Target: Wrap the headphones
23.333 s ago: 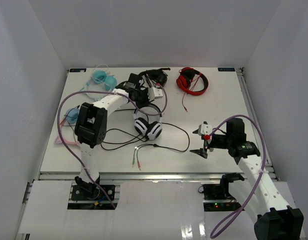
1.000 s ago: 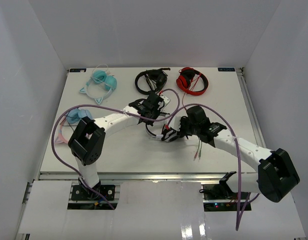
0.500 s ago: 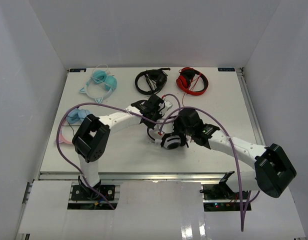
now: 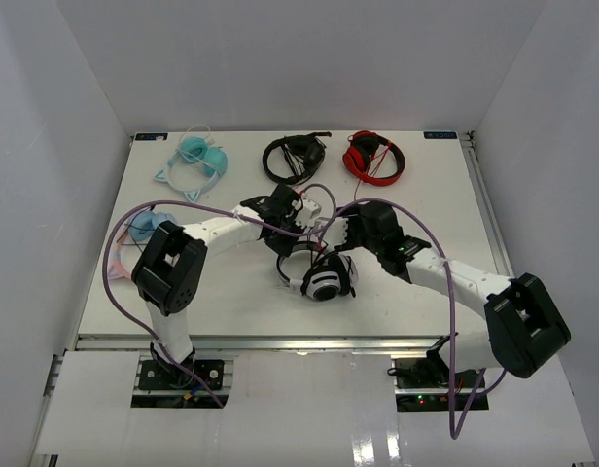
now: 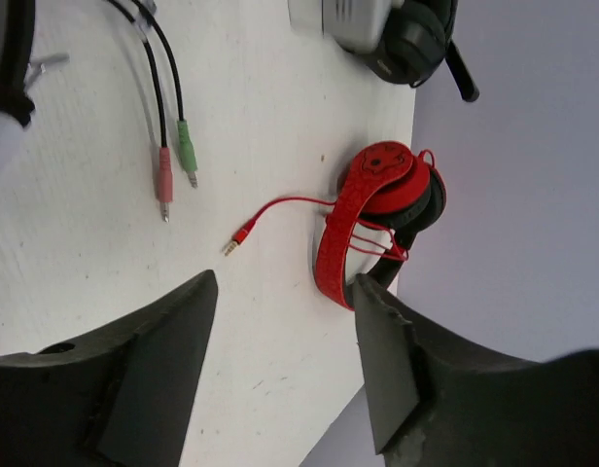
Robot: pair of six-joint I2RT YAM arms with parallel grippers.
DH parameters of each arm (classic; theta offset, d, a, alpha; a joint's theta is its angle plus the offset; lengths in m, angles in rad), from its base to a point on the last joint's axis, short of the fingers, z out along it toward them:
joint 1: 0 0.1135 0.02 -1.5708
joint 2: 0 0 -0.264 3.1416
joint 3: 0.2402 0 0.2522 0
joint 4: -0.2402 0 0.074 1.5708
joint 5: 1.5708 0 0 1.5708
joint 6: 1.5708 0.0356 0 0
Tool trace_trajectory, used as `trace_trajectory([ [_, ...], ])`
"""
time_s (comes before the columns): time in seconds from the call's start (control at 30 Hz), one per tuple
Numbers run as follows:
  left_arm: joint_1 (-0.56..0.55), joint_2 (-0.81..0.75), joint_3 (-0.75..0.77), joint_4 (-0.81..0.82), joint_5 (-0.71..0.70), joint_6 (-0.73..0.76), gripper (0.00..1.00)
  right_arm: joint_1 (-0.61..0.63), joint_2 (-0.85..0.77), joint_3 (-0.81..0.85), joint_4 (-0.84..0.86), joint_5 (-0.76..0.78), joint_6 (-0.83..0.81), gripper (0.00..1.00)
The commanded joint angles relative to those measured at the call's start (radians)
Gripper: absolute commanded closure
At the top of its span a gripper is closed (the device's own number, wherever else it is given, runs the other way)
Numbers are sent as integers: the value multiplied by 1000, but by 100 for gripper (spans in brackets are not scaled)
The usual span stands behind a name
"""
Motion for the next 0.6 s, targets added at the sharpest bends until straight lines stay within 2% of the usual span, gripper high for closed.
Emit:
trace_trajectory([
  [0.0,51,-73,0,15,4,-58,100,-71,-118,-11,-61,-111,96,34],
  [0.1,51,-69,16,14,-79,-111,100,-150,-182,-11,-117,-258,247,34],
  [0.17,52,-65,25,9,-182,-160,100,-215,-219,6,-205,-431,386,34],
  [0.2,55,-63,33,6,-224,-187,97,-240,-233,12,-229,-537,438,33],
  [0.3,67,-74,54,0,-244,-242,46,-261,-260,-2,-293,-695,537,29],
  [0.37,77,-93,62,0,-222,-270,19,-271,-281,-17,-300,-743,612,21],
  [0.4,81,-114,66,-1,-213,-278,10,-285,-291,-27,-301,-756,632,15],
  [0.43,84,-134,69,-3,-205,-285,2,-299,-299,-36,-301,-767,648,10],
  [0.47,85,-138,69,-3,-198,-288,2,-302,-301,-37,-300,-766,650,9],
  [0.5,88,-172,68,-3,-192,-289,2,-328,-312,-45,-298,-757,667,4],
  [0.57,91,-227,62,-9,-186,-291,2,-365,-324,-46,-296,-714,728,8],
])
